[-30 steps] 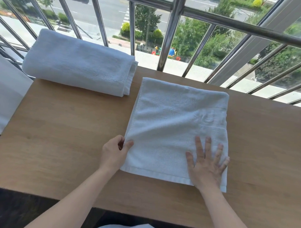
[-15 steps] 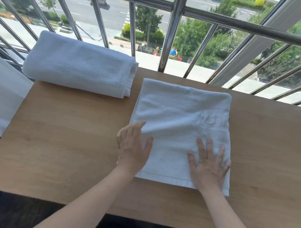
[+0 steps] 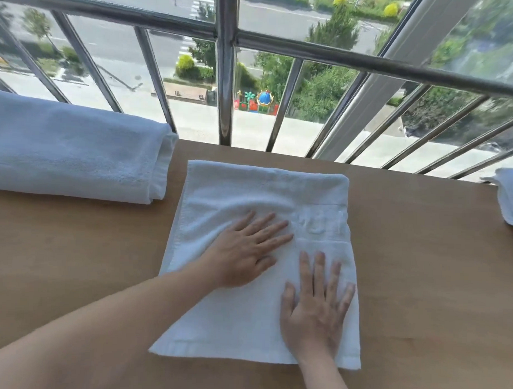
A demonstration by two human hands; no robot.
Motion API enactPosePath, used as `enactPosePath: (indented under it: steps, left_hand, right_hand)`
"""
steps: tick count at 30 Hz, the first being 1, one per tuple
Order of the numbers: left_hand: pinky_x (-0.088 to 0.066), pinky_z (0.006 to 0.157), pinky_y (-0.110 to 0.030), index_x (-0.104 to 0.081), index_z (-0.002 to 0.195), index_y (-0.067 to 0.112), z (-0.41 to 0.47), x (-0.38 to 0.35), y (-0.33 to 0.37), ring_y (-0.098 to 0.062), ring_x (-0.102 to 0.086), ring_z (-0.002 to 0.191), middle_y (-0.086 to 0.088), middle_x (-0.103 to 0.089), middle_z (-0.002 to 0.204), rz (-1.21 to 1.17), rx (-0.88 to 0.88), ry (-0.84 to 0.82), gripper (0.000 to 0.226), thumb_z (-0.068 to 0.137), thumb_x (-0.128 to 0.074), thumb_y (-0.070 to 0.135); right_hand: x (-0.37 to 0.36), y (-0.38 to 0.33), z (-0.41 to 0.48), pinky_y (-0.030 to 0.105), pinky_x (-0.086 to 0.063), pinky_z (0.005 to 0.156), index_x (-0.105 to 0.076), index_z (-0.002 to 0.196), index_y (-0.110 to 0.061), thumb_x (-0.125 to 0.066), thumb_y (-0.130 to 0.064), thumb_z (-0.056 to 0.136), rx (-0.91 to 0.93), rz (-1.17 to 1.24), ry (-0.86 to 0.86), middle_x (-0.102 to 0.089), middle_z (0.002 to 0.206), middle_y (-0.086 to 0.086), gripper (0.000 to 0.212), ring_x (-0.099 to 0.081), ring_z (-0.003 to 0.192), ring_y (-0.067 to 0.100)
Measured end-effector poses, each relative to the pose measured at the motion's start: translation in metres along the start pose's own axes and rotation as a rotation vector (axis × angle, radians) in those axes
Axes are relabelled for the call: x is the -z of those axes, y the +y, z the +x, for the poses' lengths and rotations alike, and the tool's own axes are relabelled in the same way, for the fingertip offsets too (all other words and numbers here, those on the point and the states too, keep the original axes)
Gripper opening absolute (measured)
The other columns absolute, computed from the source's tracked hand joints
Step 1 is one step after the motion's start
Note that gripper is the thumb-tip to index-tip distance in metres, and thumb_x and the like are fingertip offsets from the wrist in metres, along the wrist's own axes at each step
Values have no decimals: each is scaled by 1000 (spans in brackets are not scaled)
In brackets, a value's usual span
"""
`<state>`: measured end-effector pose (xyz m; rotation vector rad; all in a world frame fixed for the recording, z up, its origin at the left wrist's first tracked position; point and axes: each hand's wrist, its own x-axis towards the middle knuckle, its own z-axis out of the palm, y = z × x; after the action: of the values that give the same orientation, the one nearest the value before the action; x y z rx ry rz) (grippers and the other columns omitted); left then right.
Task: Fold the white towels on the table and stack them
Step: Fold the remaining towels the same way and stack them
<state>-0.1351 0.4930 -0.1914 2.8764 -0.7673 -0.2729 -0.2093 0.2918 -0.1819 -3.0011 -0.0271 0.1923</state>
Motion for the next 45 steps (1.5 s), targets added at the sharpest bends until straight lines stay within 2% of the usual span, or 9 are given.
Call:
enactPosePath:
  steps: [6, 10, 16, 20, 25, 31, 37, 40, 45]
  left_hand:
    - [10, 123, -37, -1, 159, 40, 43, 24, -65, -14, 13, 153, 9, 5, 168, -15, 239, 45, 61, 100, -8, 56]
    - [9, 124, -42, -7, 160, 33, 61, 34, -70, -20, 7, 155, 2, -1, 169, -57, 468, 86, 61, 103, -23, 49]
    - [1, 124, -51, -19, 159, 31, 46, 15, -1, -26, 0, 155, -1, -9, 168, -35, 239, 132, 62, 100, -28, 50]
    - [7, 123, -48, -1, 159, 39, 36, 15, -56, -22, 10, 154, 7, 2, 168, -8, 483, 93, 69, 96, -10, 67]
    - [0, 124, -49, -11, 157, 39, 39, 30, -112, -22, 1, 155, 2, -11, 168, -102, 650, 70, 66, 97, -6, 65]
    - [11, 123, -45, 3, 160, 16, 17, 20, -59, -24, 18, 153, -5, 11, 168, -100, 598, 103, 74, 99, -15, 54]
    - [6, 123, -46, 8, 159, 20, -73, -8, 14, -21, 22, 151, -1, 17, 166, -122, 464, 36, 78, 97, -11, 63]
    - [-9, 122, -48, -13, 160, 18, -122, -13, 35, -26, 1, 155, -5, -2, 168, -121, 364, 51, 75, 100, -23, 61]
    - [-34, 115, -45, -57, 141, 21, -192, -20, 37, -25, -40, 144, -3, -44, 154, -163, 114, 192, 59, 94, -54, 56]
  right_hand:
    - [-8, 3, 5, 66, -14, 117, -28, 157, -27, -36, -46, 91, 25, 18, 98, -20, 166, 0, 69, -12, 153, 30]
    - [-8, 4, 6, 66, -16, 116, -32, 156, -26, -37, -46, 91, 34, 15, 124, -22, 165, 0, 68, -16, 153, 31]
    - [-10, 4, 9, 66, -16, 116, -37, 153, -25, -40, -44, 86, 23, 13, 150, -25, 164, 0, 70, -21, 152, 30]
    - [-13, 7, 10, 67, -16, 116, -33, 155, -26, -40, -44, 86, 35, 6, 154, -24, 165, 0, 72, -20, 151, 31]
    - [-13, 6, 9, 67, -15, 115, -33, 155, -25, -38, -44, 87, 44, 19, 147, -25, 164, 1, 70, -20, 152, 32]
    - [-12, 6, 10, 66, -11, 117, -26, 157, -28, -35, -46, 88, 31, 29, 101, -19, 166, -2, 72, -12, 153, 29]
    - [-2, 2, 8, 61, -1, 120, -7, 159, -33, -20, -52, 94, 2, -9, -3, -2, 168, -6, 69, 6, 154, 23]
    - [3, 4, 5, 58, 10, 119, 0, 158, -39, -13, -56, 93, 12, 5, -77, 8, 167, -8, 68, 21, 152, 18]
    - [3, -5, -34, 57, 4, 120, -20, 156, -42, -32, -56, 98, 444, 83, -137, -3, 168, -8, 61, 2, 155, 19]
